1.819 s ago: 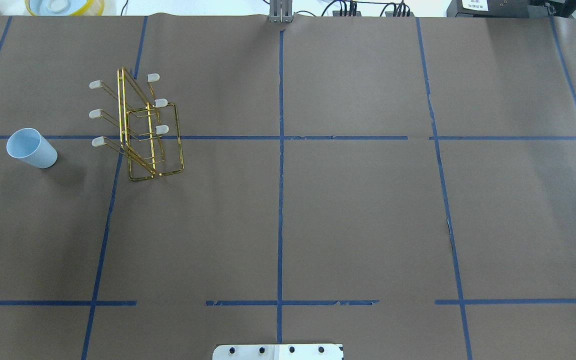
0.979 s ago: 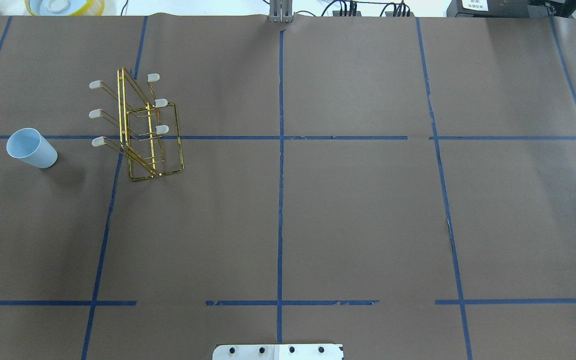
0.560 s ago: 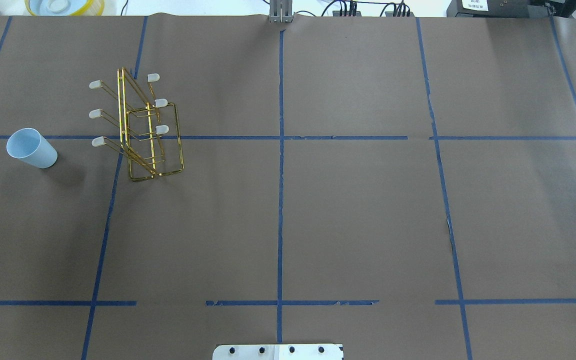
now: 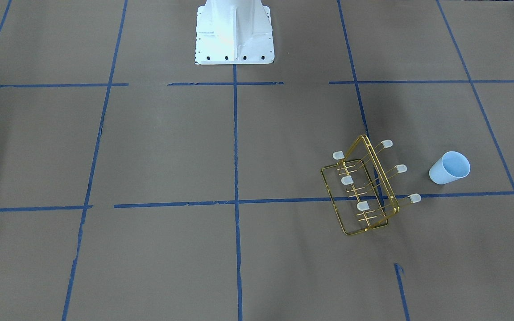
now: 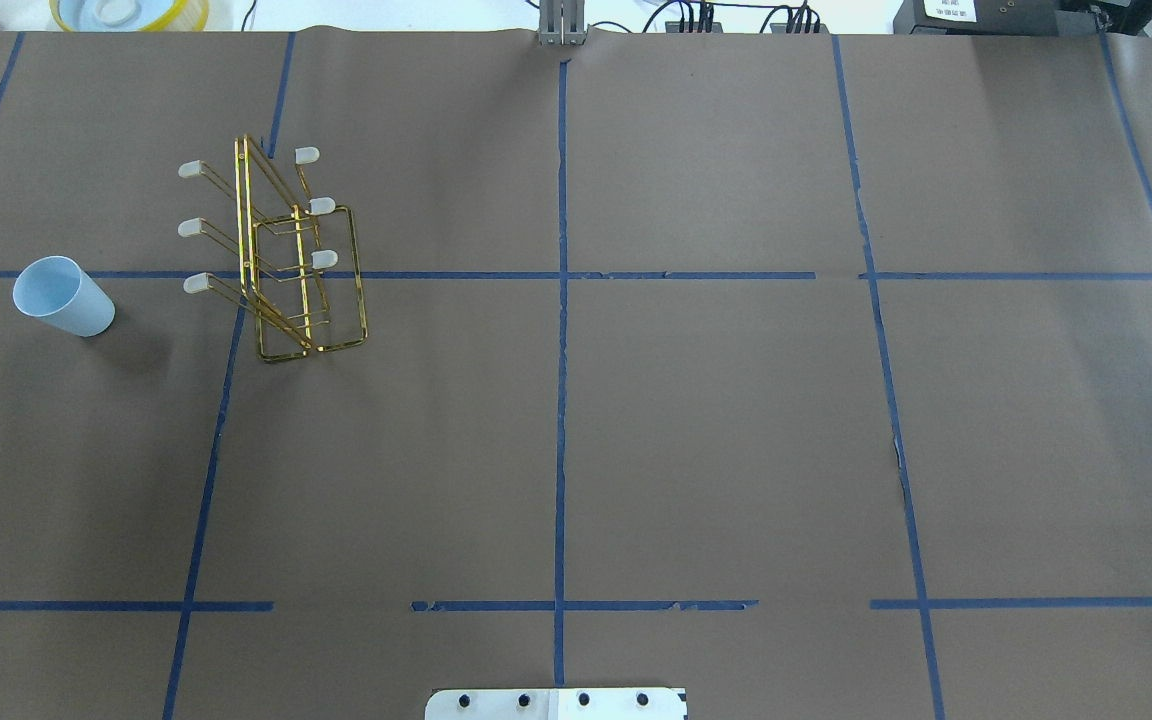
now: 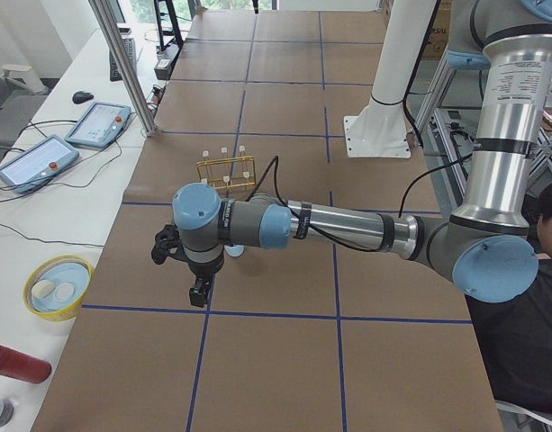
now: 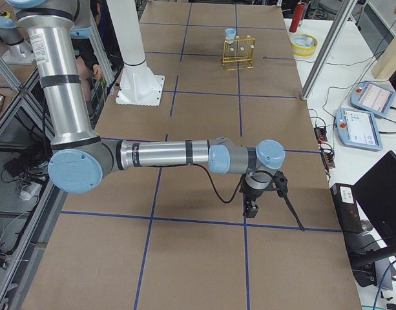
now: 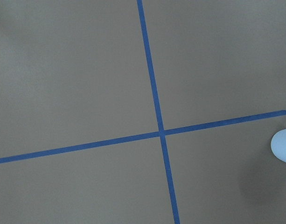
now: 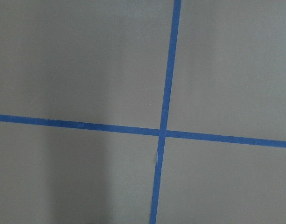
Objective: Hang cup on cup holder
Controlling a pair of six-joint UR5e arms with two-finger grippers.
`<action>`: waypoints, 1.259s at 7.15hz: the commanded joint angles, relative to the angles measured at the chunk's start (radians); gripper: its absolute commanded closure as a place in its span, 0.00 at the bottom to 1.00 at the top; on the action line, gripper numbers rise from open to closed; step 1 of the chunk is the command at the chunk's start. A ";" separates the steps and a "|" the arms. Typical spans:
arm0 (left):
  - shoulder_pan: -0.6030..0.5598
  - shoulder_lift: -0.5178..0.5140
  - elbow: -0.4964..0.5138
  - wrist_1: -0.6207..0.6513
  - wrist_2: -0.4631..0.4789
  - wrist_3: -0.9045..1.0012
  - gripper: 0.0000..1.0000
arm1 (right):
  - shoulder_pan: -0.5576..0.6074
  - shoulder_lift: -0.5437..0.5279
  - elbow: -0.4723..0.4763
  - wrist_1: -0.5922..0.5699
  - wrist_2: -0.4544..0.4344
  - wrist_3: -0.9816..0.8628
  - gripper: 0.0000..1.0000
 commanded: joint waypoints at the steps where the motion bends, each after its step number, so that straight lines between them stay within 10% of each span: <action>1: 0.000 0.002 -0.002 -0.026 -0.001 -0.037 0.00 | 0.000 0.000 0.000 0.000 0.000 0.000 0.00; 7: 0.199 0.003 -0.049 -0.265 0.008 -0.435 0.00 | 0.000 0.000 0.000 0.000 0.000 -0.001 0.00; 9: 0.303 0.009 -0.114 -0.437 0.148 -0.669 0.00 | 0.000 0.000 0.000 0.000 0.000 -0.001 0.00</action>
